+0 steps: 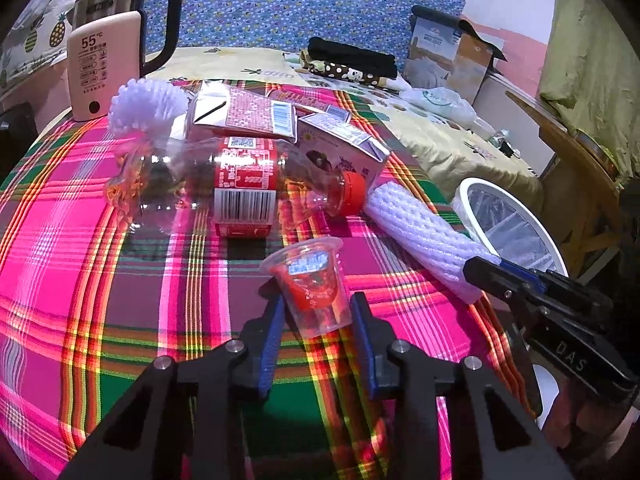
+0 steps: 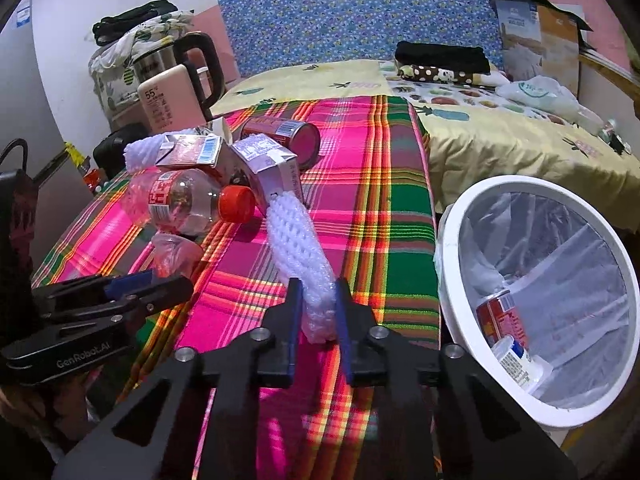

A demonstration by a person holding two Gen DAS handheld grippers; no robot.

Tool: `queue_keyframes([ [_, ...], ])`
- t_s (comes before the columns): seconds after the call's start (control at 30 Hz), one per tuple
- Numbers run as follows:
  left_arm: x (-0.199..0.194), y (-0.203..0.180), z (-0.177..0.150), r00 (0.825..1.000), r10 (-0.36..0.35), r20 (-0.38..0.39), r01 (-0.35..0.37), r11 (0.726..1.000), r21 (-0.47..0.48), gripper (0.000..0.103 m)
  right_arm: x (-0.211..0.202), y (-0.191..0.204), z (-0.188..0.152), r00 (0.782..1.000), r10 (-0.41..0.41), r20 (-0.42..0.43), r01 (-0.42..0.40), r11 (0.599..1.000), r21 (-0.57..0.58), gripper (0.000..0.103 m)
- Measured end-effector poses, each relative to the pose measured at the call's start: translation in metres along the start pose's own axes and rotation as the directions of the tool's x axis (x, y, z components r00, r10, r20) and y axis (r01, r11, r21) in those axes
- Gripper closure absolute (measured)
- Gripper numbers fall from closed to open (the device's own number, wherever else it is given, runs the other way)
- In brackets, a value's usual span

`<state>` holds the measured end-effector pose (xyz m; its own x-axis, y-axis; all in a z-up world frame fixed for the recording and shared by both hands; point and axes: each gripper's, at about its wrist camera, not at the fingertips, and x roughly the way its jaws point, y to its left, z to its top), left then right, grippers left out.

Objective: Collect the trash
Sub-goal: 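Grasp the white foam sleeve with the right tool while the left tool grasps the red-lidded plastic cup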

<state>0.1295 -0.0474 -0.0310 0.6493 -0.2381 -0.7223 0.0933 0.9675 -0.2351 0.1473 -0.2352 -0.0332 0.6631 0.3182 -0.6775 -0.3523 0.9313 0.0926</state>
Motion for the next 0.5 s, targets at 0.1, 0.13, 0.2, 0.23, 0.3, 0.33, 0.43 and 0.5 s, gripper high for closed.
queue_keyframes([
  [0.1, -0.006, -0.004, -0.001, 1.000, -0.007, 0.012, 0.007, 1.000, 0.016, 0.068, -0.008, 0.001, -0.002, 1.000, -0.006, 0.011, 0.006, 1.000, 0.001, 0.090],
  [0.13, -0.007, -0.005, -0.001, 1.000, -0.009, 0.015, 0.008, 1.000, 0.020, 0.068, -0.012, 0.002, -0.003, 1.000, -0.006, 0.015, 0.006, 1.000, 0.003, 0.090],
  [0.2, -0.012, -0.006, -0.001, 1.000, -0.013, 0.021, 0.012, 1.000, 0.026, 0.068, -0.016, 0.001, -0.004, 1.000, -0.009, 0.024, 0.009, 1.000, 0.007, 0.090],
  [0.23, -0.014, -0.007, -0.001, 1.000, -0.014, 0.024, 0.014, 0.999, 0.030, 0.068, -0.020, 0.001, -0.005, 1.000, -0.009, 0.029, 0.009, 1.000, 0.010, 0.090],
  [0.3, -0.017, -0.008, -0.002, 0.999, -0.018, 0.030, 0.016, 0.999, 0.036, 0.068, -0.024, 0.001, -0.006, 0.999, -0.012, 0.039, 0.011, 1.000, 0.013, 0.090],
  [0.33, -0.019, -0.009, -0.002, 0.999, -0.020, 0.033, 0.019, 0.999, 0.038, 0.068, -0.027, 0.001, -0.006, 0.999, -0.013, 0.043, 0.013, 1.000, 0.016, 0.090],
  [0.43, -0.023, -0.013, -0.001, 0.999, -0.026, 0.041, 0.024, 0.999, 0.049, 0.068, -0.030, 0.000, -0.005, 0.998, -0.020, 0.053, 0.019, 1.000, 0.024, 0.090],
  [0.5, -0.024, -0.016, 0.000, 0.999, -0.031, 0.043, 0.029, 0.998, 0.058, 0.068, -0.032, -0.002, -0.005, 0.998, -0.026, 0.059, 0.024, 0.999, 0.031, 0.090],
])
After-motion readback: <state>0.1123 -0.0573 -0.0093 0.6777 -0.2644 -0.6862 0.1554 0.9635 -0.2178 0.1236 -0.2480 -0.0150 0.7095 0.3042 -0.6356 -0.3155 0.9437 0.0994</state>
